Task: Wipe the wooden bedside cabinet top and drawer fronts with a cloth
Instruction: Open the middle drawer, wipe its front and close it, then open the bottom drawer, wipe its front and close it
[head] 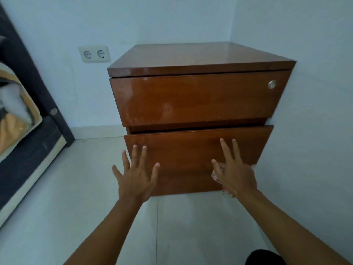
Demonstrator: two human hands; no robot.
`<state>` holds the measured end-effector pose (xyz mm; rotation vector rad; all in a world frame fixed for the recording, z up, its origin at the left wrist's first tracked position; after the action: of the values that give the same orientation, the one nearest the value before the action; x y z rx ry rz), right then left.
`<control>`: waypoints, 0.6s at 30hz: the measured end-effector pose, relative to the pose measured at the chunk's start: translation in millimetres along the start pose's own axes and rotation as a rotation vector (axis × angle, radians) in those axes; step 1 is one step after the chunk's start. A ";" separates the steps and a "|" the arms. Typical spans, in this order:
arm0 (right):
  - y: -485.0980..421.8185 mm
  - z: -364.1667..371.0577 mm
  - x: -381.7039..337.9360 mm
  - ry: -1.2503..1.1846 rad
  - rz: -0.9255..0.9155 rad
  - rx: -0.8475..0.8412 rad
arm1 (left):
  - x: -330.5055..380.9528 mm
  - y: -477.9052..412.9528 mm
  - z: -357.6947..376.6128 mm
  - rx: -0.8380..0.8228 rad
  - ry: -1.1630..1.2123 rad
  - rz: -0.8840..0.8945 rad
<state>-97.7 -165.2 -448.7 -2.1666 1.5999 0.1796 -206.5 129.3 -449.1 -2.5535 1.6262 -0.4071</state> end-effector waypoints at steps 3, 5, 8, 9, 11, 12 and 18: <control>-7.5 12.2 1.5 0.022 0.021 -0.106 | 1.2 -9.7 4.2 -0.020 -0.035 -0.003; -16.0 11.4 -0.4 0.023 0.027 -0.121 | 0.1 -19.7 4.8 -0.030 -0.049 0.001; -27.4 9.3 -4.6 0.030 0.043 -0.151 | -1.9 -33.8 6.3 -0.041 -0.070 0.008; -28.7 9.8 -5.9 0.040 0.049 -0.162 | -1.4 -36.5 7.5 -0.039 -0.066 0.006; -27.5 13.0 -8.1 0.054 0.050 -0.179 | -0.1 -37.3 10.8 -0.029 -0.039 -0.005; -27.3 15.6 -8.9 0.058 0.041 -0.182 | 0.1 -37.3 12.0 -0.017 -0.025 -0.010; -27.7 21.5 -8.0 0.073 0.030 -0.131 | -5.0 -41.7 9.4 0.031 -0.020 0.016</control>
<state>-71.2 -142.7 -457.6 -2.2720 1.7052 0.2233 -169.4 151.1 -450.1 -2.5130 1.6192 -0.4004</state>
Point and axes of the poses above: each hand's wrist, its own y-axis away from the middle knuckle, its own z-axis out of the palm, x = y × z, the point moved 9 cm from there along -y, towards the middle knuckle, and after that the axes turned 3 degrees about -y, right-handed, at the moved point
